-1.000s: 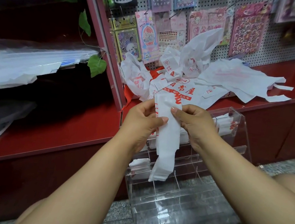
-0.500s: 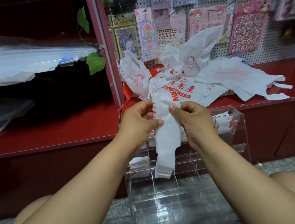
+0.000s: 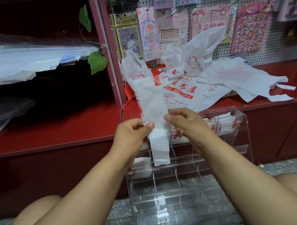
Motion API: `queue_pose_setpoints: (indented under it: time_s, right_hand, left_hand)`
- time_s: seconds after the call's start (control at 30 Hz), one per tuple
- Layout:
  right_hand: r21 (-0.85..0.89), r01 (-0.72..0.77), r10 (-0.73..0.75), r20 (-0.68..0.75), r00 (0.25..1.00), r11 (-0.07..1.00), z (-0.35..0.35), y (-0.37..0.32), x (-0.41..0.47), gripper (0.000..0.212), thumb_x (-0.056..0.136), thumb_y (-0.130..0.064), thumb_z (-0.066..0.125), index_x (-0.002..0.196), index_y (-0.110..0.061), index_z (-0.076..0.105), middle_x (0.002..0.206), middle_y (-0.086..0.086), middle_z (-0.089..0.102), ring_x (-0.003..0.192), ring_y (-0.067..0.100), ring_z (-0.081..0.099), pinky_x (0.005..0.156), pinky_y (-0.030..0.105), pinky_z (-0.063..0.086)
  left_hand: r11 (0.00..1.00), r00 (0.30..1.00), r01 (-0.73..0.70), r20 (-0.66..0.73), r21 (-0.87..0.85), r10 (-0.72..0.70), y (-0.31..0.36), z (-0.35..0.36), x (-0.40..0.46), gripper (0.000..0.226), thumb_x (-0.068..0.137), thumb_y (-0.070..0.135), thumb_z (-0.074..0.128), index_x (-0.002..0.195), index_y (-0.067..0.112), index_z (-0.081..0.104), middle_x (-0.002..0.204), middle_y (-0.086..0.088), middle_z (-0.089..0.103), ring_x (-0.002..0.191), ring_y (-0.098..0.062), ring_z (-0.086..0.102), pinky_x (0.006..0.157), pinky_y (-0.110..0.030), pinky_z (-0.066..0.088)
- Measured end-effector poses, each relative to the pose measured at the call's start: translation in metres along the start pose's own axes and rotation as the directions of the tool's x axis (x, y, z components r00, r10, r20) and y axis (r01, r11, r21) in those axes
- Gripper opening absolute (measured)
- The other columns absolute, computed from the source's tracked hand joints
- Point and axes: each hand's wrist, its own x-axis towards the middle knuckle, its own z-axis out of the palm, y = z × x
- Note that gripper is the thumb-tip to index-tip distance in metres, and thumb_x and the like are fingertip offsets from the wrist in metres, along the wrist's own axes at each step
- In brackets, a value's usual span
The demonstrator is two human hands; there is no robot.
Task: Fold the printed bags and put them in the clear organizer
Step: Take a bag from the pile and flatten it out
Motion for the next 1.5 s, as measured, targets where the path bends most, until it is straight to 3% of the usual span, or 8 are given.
queue_pose_setpoints:
  time_s: [0.2, 0.47, 0.6, 0.8, 0.97, 1.07, 1.23, 1.5]
  right_hand:
    - [-0.216, -0.019, 0.078, 0.267, 0.961, 0.976, 0.014, 0.016, -0.007, 0.008, 0.085, -0.006, 0.068, 0.081, -0.01, 0.063, 0.043, -0.003, 0.054, 0.035, 0.005, 0.044, 0.039, 0.015, 0.035]
    - [0.284, -0.199, 0.117, 0.282, 0.952, 0.938, 0.015, 0.027, 0.006, 0.02, 0.067, 0.007, 0.055, 0.079, 0.005, 0.07, 0.078, 0.016, 0.068, 0.078, 0.031, 0.056, 0.084, 0.033, 0.046]
    - [0.572, -0.26, 0.122, 0.269, 0.955, 0.778, 0.015, 0.023, 0.005, 0.028, 0.065, -0.008, 0.053, 0.089, 0.006, 0.059, 0.082, 0.018, 0.067, 0.078, 0.027, 0.067, 0.077, 0.042, 0.058]
    - [0.351, -0.17, 0.106, 0.193, 0.975, 0.921, 0.017, 0.022, 0.0, 0.016, 0.088, 0.004, 0.054, 0.099, 0.004, 0.066, 0.098, 0.019, 0.071, 0.088, 0.028, 0.067, 0.079, 0.037, 0.057]
    - [0.264, -0.004, -0.022, 0.096, 0.995, 0.964, 0.015, 0.021, -0.001, 0.047, 0.081, 0.013, 0.062, 0.116, -0.018, 0.059, 0.101, 0.012, 0.074, 0.093, 0.026, 0.071, 0.077, 0.036, 0.058]
    - [0.158, 0.069, -0.078, 0.048, 0.996, 0.985, 0.013, 0.021, 0.0, 0.063, 0.078, 0.012, 0.067, 0.123, -0.029, 0.051, 0.102, 0.009, 0.074, 0.096, 0.023, 0.071, 0.081, 0.041, 0.057]
    - [-0.012, 0.157, -0.156, 0.055, 0.986, 0.988, 0.013, 0.021, 0.0, 0.071, 0.075, 0.013, 0.069, 0.125, -0.032, 0.045, 0.095, 0.009, 0.074, 0.09, 0.022, 0.071, 0.078, 0.043, 0.058]
    - [-0.371, 0.057, -0.082, -0.052, 0.995, 0.927, 0.008, 0.024, 0.003, 0.04, 0.075, -0.031, 0.079, 0.109, -0.022, 0.06, 0.068, -0.01, 0.058, 0.061, 0.005, 0.054, 0.058, 0.021, 0.041]
  left_hand:
    - [0.997, 0.998, -0.023, -0.053, -0.073, 0.019, 0.008, -0.011, 0.009, 0.027, 0.085, 0.011, 0.073, 0.065, 0.003, 0.057, 0.063, -0.01, 0.051, 0.058, -0.016, 0.047, 0.059, -0.028, 0.043]
    - [0.999, 0.998, 0.022, 0.064, 0.03, -0.024, 0.004, -0.016, 0.004, 0.028, 0.085, 0.01, 0.072, 0.061, 0.0, 0.061, 0.054, -0.003, 0.048, 0.048, -0.01, 0.036, 0.049, -0.021, 0.031]
    - [0.993, 0.992, 0.023, 0.121, 0.112, -0.037, 0.0, -0.019, -0.002, 0.041, 0.083, 0.013, 0.075, 0.047, 0.016, 0.056, 0.054, -0.007, 0.038, 0.054, -0.02, 0.026, 0.051, -0.026, 0.02]
    - [0.978, 0.985, -0.015, 0.169, 0.21, -0.021, -0.005, -0.018, -0.007, 0.036, 0.083, 0.009, 0.075, 0.054, 0.006, 0.053, 0.056, -0.006, 0.037, 0.051, -0.015, 0.027, 0.047, -0.021, 0.025]
    - [0.986, 0.988, 0.046, 0.139, 0.163, -0.069, -0.008, -0.014, -0.008, 0.013, 0.081, 0.004, 0.076, 0.084, 0.003, 0.063, 0.058, 0.0, 0.057, 0.048, -0.004, 0.051, 0.052, -0.014, 0.044]
    - [0.968, 0.984, 0.136, 0.083, 0.213, -0.156, -0.007, -0.02, -0.002, 0.049, 0.073, 0.029, 0.085, 0.111, 0.011, 0.061, 0.08, -0.006, 0.066, 0.061, -0.011, 0.064, 0.057, -0.025, 0.053]
    - [0.912, 0.892, 0.407, 0.194, 0.045, -0.408, 0.011, -0.016, 0.0, 0.021, 0.089, 0.026, 0.068, 0.078, 0.01, 0.059, 0.046, 0.005, 0.045, 0.033, -0.003, 0.03, 0.034, -0.012, 0.016]
    - [0.932, 0.938, 0.339, 0.122, -0.128, -0.325, 0.012, -0.005, 0.005, 0.021, 0.093, 0.016, 0.063, 0.074, 0.009, 0.056, 0.048, 0.001, 0.06, 0.034, -0.001, 0.042, 0.031, -0.012, 0.028]
